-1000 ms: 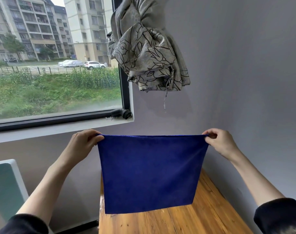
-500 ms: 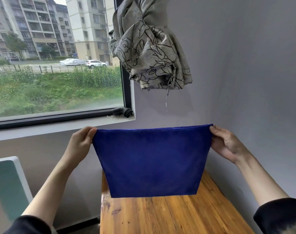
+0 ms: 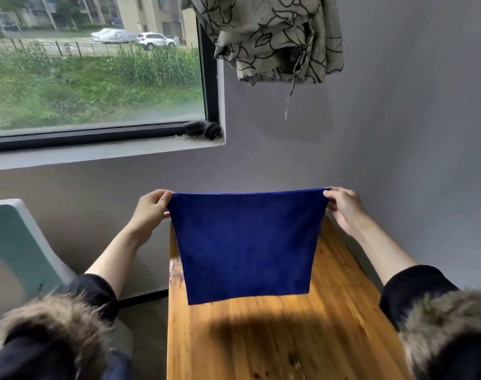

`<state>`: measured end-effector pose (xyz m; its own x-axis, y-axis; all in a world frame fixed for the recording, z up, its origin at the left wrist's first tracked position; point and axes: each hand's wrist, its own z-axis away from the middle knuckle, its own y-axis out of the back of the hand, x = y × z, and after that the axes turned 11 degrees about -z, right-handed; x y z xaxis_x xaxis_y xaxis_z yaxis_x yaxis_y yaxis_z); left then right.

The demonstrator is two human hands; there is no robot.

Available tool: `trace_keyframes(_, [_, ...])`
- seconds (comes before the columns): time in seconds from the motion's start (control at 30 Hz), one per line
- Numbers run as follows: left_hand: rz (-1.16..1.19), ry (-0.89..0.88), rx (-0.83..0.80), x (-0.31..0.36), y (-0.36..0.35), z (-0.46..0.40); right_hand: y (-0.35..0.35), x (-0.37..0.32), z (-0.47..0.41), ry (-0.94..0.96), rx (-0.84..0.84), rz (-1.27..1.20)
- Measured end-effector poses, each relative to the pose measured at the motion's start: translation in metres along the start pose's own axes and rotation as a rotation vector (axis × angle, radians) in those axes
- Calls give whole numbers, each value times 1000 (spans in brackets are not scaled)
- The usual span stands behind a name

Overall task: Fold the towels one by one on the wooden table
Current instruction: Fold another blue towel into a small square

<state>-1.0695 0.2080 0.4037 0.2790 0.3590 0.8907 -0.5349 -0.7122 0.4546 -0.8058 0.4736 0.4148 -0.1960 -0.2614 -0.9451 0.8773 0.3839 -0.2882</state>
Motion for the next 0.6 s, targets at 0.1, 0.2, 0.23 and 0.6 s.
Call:
trace_keyframes(0.1, [55,-31,-12,-9,3,3,2,7,-2,45,20,19])
trace_keyframes(0.2, [60,-39,-17,-29,1,18,12,23,4,48,41,7])
trace_keyframes(0.23, [44,-35,-22,-38,-1,25,17,31,8,45,40,21])
trace_keyframes(0.6, [-256,285,-370,-187,-57,140,119,193,97,-272,162,326])
